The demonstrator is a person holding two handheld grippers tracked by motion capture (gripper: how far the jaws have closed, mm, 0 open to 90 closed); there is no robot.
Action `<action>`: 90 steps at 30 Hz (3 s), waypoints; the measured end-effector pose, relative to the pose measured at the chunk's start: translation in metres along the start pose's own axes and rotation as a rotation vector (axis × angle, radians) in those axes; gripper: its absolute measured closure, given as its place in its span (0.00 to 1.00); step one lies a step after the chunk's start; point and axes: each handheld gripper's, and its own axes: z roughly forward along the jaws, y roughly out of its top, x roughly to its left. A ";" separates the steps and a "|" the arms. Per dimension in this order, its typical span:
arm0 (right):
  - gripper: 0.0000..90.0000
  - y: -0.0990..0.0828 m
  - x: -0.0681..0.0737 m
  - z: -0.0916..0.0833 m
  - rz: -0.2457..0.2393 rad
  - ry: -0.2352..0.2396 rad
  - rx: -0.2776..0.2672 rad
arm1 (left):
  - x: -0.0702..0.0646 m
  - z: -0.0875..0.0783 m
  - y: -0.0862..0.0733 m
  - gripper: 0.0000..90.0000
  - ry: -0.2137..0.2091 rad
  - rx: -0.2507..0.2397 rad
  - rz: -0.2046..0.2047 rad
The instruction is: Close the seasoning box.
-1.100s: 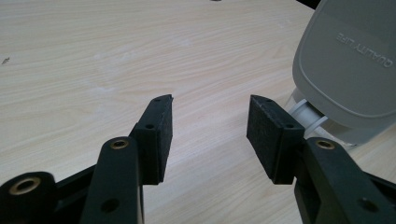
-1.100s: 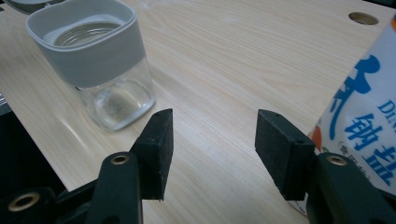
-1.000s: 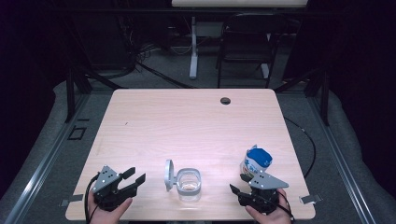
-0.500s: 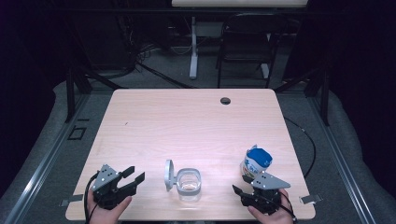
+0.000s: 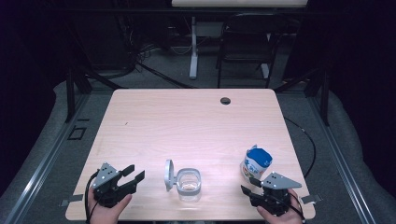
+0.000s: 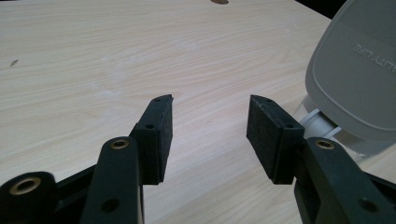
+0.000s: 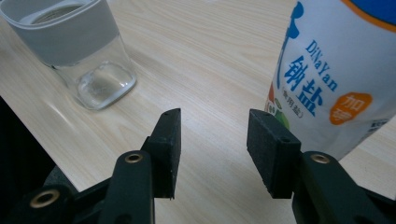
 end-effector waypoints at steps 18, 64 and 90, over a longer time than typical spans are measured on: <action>0.63 -0.011 -0.026 -0.011 0.079 -0.018 0.039 | 0.002 0.002 -0.002 0.57 0.001 0.007 -0.010; 0.36 -0.019 -0.034 0.022 0.072 -0.184 -0.002 | 0.010 -0.009 -0.009 0.57 0.031 -0.002 -0.036; 0.30 -0.013 -0.032 0.045 0.100 -0.232 -0.053 | 0.022 -0.029 -0.019 0.57 0.068 -0.007 -0.074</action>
